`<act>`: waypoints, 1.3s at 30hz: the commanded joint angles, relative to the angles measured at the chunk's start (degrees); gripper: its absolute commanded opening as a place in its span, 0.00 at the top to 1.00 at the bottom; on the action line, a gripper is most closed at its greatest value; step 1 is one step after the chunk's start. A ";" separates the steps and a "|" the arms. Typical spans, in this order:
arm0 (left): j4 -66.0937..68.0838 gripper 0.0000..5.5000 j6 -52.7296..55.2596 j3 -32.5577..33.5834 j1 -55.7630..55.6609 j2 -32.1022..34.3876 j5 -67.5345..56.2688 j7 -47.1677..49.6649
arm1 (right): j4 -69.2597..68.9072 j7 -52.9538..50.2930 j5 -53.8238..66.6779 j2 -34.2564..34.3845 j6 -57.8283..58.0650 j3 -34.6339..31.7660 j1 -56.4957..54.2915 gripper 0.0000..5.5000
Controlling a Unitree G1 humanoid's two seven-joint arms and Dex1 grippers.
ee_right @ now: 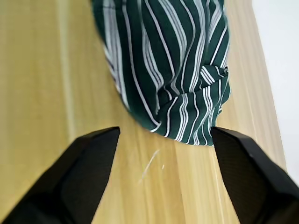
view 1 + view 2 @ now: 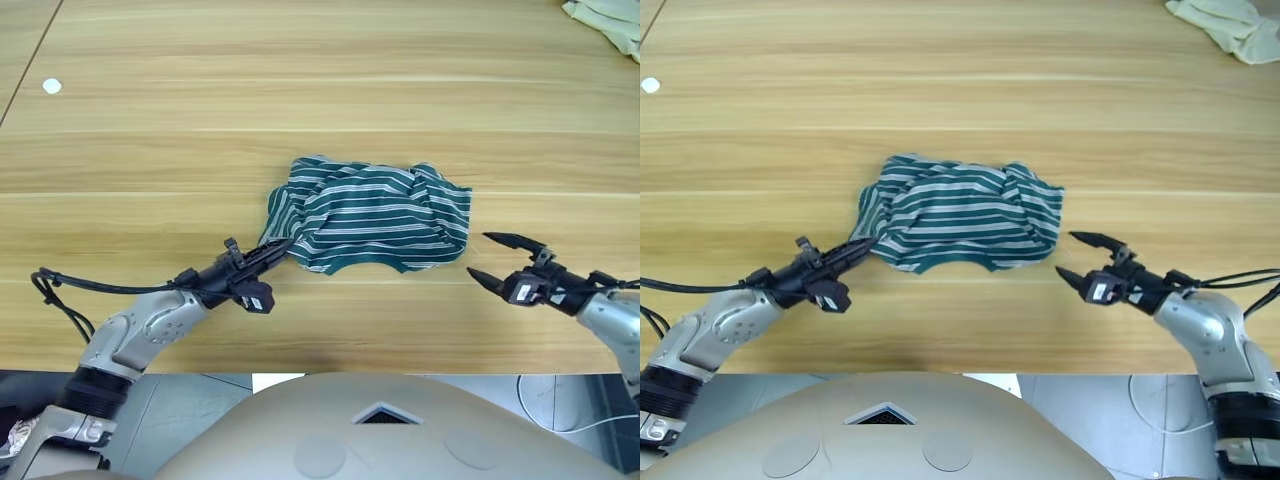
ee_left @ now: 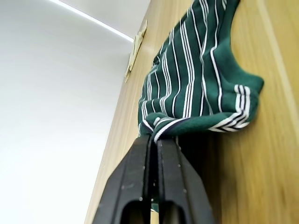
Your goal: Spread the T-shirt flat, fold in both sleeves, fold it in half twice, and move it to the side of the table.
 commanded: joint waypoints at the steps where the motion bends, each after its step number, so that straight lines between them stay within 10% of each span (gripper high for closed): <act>1: -1.21 1.00 -1.54 0.94 1.04 0.70 -1.62 -0.94 | -1.64 0.32 -2.32 -0.67 1.31 1.77 -0.58 0.35; 9: 2.96 1.00 2.29 2.30 -0.94 -1.79 -0.20 -0.90 | -1.15 -0.72 -3.07 0.09 1.61 4.42 -3.05 0.35; 20: 0.82 0.62 3.04 4.25 2.44 -1.11 -3.05 -3.13 | -0.50 -1.18 -2.30 -0.08 1.60 4.93 -4.36 0.35; 32: 4.24 0.62 1.66 2.45 0.43 -1.58 -0.62 -3.76 | 0.61 -2.20 -2.27 0.65 1.51 5.91 -5.30 0.35; 39: 6.78 0.83 1.15 1.90 -0.66 -1.27 0.09 -3.59 | 0.63 -2.67 -2.27 0.72 1.79 6.52 -5.68 0.35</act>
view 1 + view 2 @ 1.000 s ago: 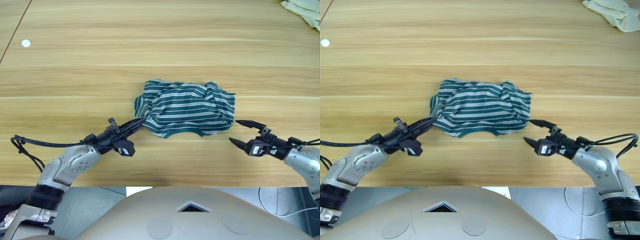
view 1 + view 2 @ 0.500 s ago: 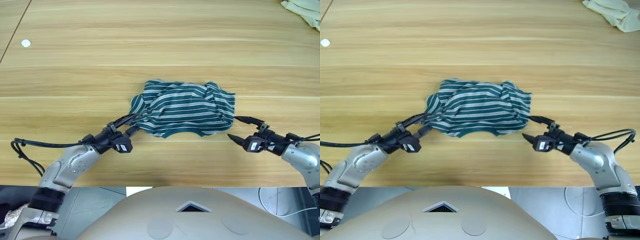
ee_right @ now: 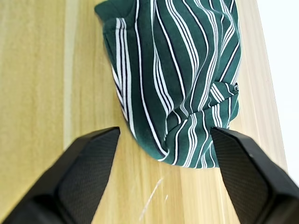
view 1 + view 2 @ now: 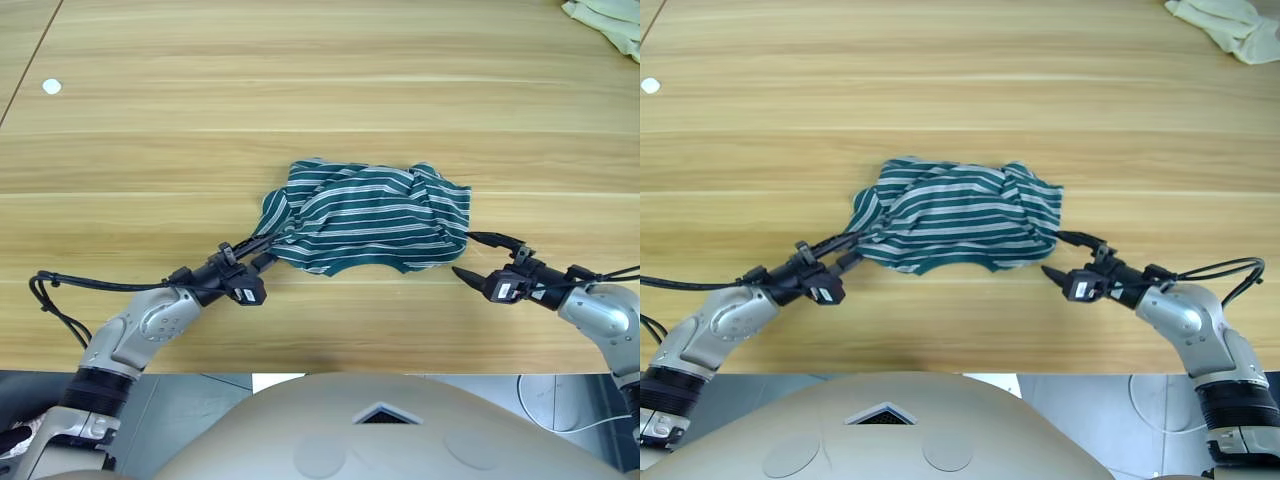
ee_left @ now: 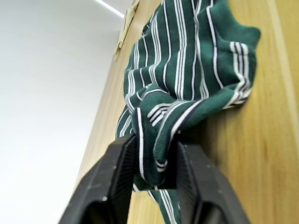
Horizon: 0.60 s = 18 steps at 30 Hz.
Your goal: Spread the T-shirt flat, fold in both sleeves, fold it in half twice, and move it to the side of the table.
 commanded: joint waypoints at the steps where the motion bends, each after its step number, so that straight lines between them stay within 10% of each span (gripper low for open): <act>1: 1.12 0.85 -0.28 -0.17 -0.57 0.60 0.44 -0.35 | -0.08 -0.45 0.47 0.20 0.31 0.33 -0.72 0.35; 6: 2.02 1.00 -0.41 -0.61 -0.86 0.79 0.71 -0.72 | -0.42 -0.31 0.61 0.34 0.35 0.82 -0.97 0.35; 18: 0.99 1.00 -1.83 1.22 -0.13 0.01 0.62 2.81 | 0.56 -0.36 -0.24 -0.26 -0.33 2.12 -2.40 0.35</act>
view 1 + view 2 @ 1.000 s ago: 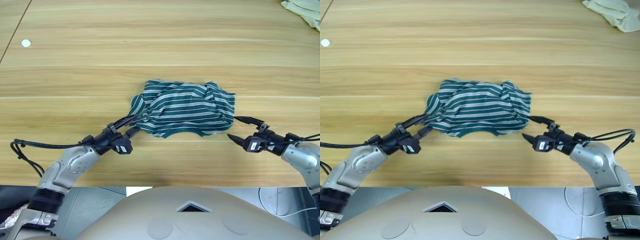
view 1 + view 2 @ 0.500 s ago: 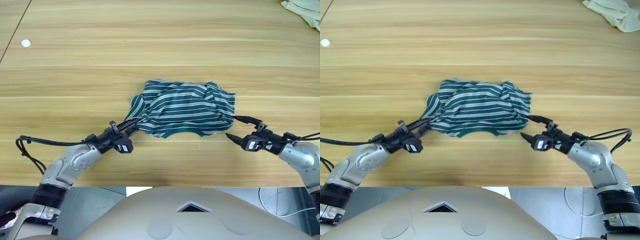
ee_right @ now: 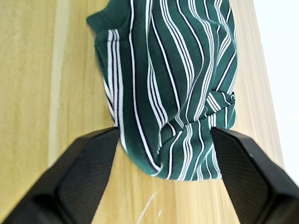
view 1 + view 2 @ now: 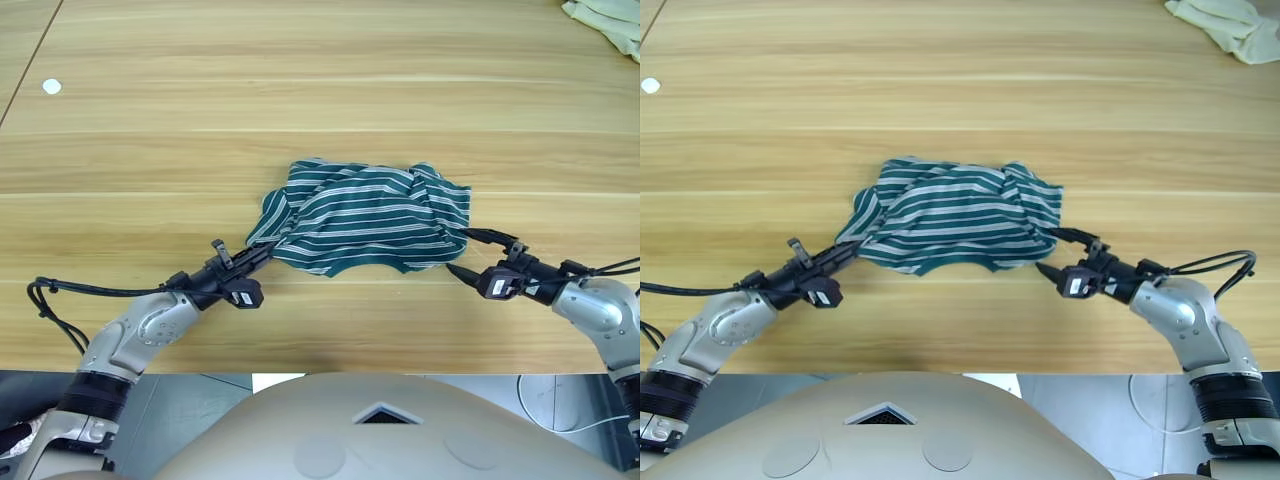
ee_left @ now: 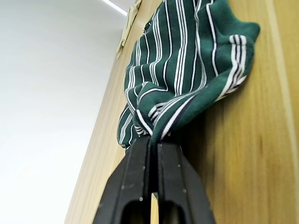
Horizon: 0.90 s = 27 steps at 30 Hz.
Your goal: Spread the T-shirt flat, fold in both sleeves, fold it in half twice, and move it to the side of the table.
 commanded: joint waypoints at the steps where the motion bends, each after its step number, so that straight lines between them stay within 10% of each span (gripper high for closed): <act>1: 0.28 1.00 -0.38 0.48 -1.39 -0.31 0.60 0.78 | 0.52 -0.50 -0.28 -0.42 -0.51 0.11 -0.28 0.35; 12: -1.39 0.82 0.31 -0.91 -1.98 -1.18 0.64 -1.10 | 2.23 -1.76 -0.30 -0.52 -1.72 0.18 0.13 0.35; 27: 1.42 0.82 -3.69 -2.94 -3.43 0.48 6.51 -0.10 | 4.48 -2.61 -0.94 0.46 -1.98 1.83 -1.55 0.35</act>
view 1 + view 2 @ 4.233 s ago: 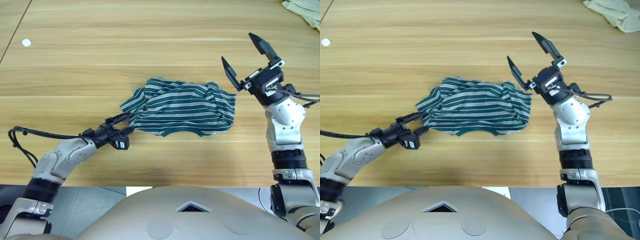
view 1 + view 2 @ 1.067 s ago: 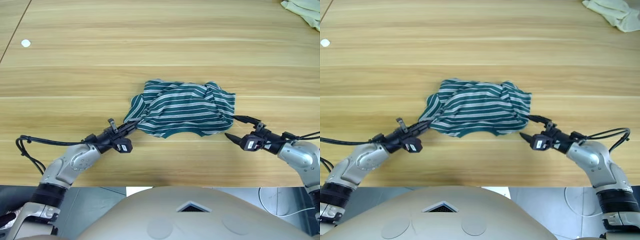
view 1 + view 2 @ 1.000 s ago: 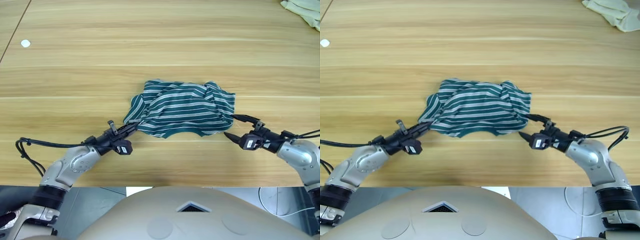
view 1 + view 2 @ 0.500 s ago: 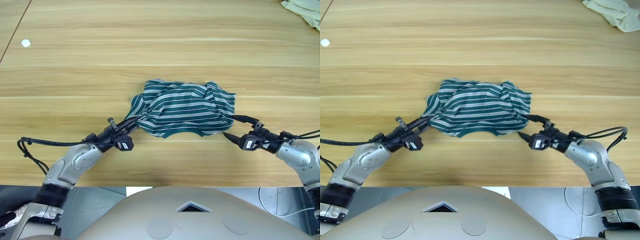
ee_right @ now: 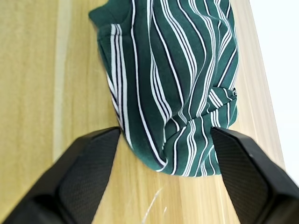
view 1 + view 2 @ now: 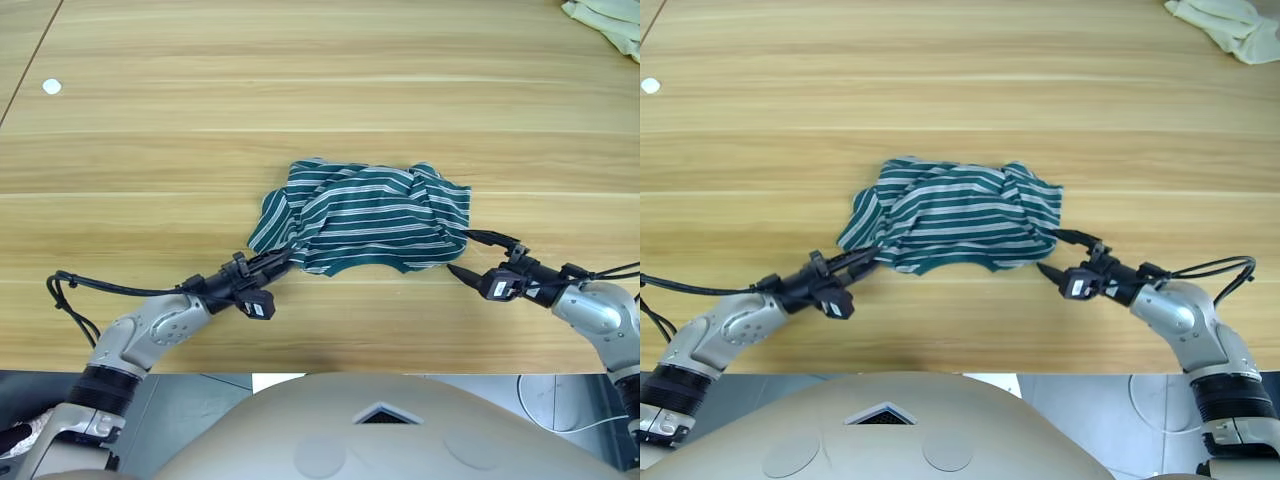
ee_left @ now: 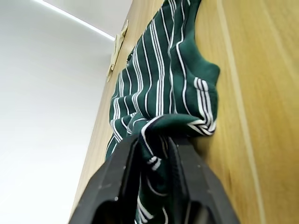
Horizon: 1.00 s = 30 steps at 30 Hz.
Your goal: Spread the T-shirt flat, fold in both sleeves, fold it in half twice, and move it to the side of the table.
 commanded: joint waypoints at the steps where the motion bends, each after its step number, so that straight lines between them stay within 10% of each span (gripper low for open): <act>1: 0.48 0.82 -0.34 0.27 -1.31 0.94 1.70 0.89 | 1.31 -0.07 -0.93 0.58 0.20 1.35 -1.34 0.35; 21: 9.03 0.82 3.06 -0.74 -7.17 -0.69 1.29 3.76 | 3.57 -1.87 -1.12 0.65 -0.53 4.07 -3.84 0.35; 30: 0.81 1.00 -2.42 -0.85 -3.32 -1.51 -3.22 4.20 | 4.65 -2.23 -1.06 0.68 -0.52 4.54 -4.13 0.35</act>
